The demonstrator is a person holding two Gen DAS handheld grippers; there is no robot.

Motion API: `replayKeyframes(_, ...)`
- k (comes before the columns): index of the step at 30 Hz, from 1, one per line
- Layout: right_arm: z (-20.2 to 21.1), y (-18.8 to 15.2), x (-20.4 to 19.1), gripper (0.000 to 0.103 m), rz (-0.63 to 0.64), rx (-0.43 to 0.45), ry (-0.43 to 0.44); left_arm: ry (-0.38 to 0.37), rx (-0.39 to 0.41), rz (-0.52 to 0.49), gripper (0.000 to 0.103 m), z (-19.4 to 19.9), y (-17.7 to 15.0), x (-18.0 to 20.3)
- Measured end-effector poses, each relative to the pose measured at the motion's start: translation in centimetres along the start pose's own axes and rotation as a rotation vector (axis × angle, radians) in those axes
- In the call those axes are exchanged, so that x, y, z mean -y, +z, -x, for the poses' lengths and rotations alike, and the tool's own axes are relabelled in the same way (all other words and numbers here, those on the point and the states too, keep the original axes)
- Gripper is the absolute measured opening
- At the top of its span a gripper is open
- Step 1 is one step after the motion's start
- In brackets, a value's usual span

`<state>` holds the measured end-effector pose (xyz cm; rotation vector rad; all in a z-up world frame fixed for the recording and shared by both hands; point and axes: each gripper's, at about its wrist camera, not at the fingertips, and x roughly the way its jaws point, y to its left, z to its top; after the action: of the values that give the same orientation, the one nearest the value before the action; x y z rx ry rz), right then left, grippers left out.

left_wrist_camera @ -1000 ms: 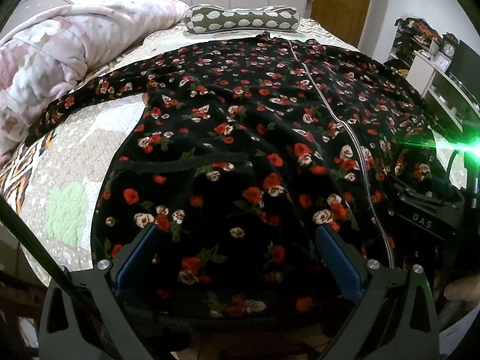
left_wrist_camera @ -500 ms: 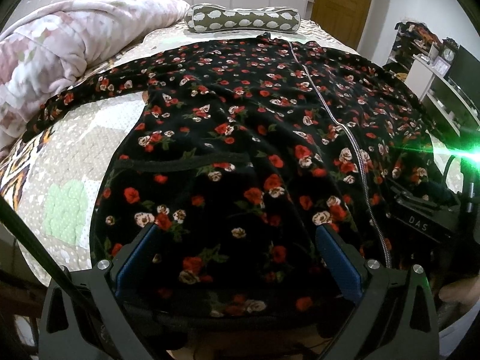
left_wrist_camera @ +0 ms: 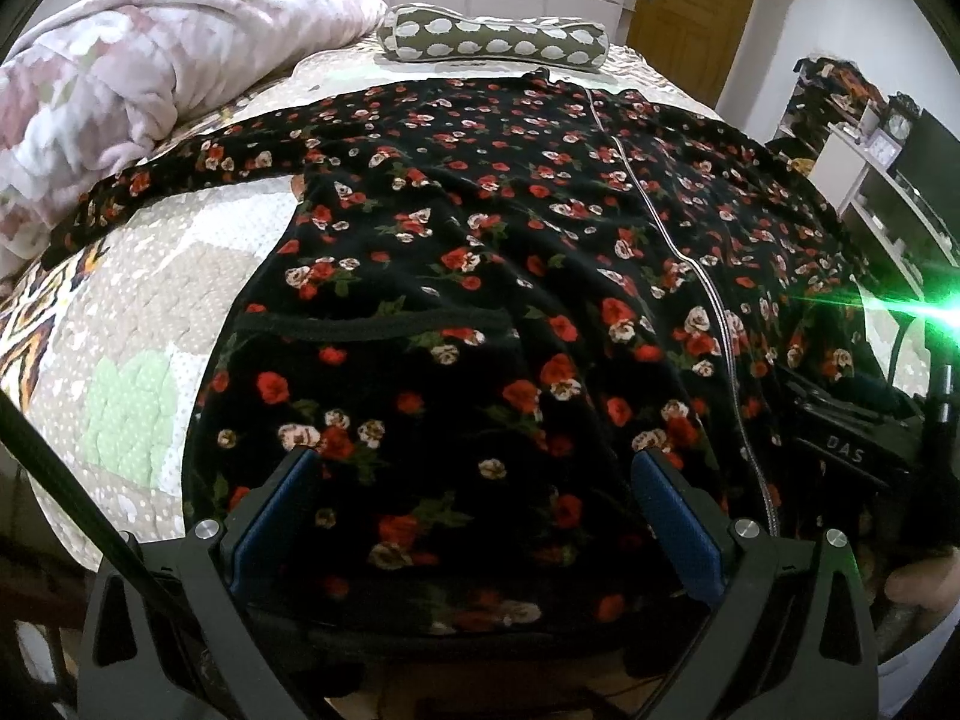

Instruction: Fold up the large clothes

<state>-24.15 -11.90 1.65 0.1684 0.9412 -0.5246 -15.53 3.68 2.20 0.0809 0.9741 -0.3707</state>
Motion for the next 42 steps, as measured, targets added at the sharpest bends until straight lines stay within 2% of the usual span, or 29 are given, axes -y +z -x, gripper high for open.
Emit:
replayKeyframes(4, 1.1, 0.3, -0.1, 0.098, -0.02, -0.003, 0.019, -0.015, 0.006, 0.027, 0.102, 0.4, 0.4, -1.0)
replayKeyframes(13, 4.4, 1.6, -1.3, 0.098, -0.006, 0.095, 0.028, -0.015, 0.021, 0.101, 0.102, 0.7, 1.2, -3.7)
replayKeyframes(19, 4.9, 2.6, -3.6, 0.098, 0.038, 0.104, 0.056, 0.001, 0.047, 0.17, 0.102, 1.2, 2.1, -7.5)
replayKeyframes(24, 4.8, 2.6, -4.9, 0.098, 0.066, 0.103, 0.077, 0.09, 0.084, 0.324, 0.102, 1.0, 4.2, -15.6)
replayKeyframes(29, 4.4, 2.7, -5.3, 0.098, 0.074, 0.094, 0.076, 0.175, 0.124, 0.515, 0.102, 0.2, 6.9, -26.5)
replayKeyframes(32, 4.0, 2.8, -5.6, 0.098, 0.075, 0.084, 0.073, 0.129, 0.13, 0.618, 0.102, -1.2, 8.6, -31.9)
replayKeyframes(36, 3.5, 2.9, -6.3, 0.098, 0.085, 0.07, 0.069, 0.041, 0.099, 0.798, 0.102, -4.6, 10.0, -38.1)
replayKeyframes(38, 3.5, 3.0, -6.6, 0.098, 0.093, 0.071, 0.062, 0.027, 0.123, 0.869, 0.102, -5.6, 10.3, -40.2)
replayKeyframes(40, 3.5, 3.1, -6.8, 0.098, 0.099, 0.072, 0.053, 0.037, 0.145, 0.899, 0.102, -5.7, 11.1, -41.3)
replayKeyframes(41, 3.5, 3.2, -6.8, 0.098, 0.1, 0.072, 0.047, 0.037, 0.147, 0.912, 0.1, -6.0, 11.7, -42.1)
replayKeyframes(42, 3.5, 3.3, -6.8, 0.098, 0.1, 0.071, 0.041, 0.046, 0.148, 0.919, 0.082, -6.1, 12.2, -42.6)
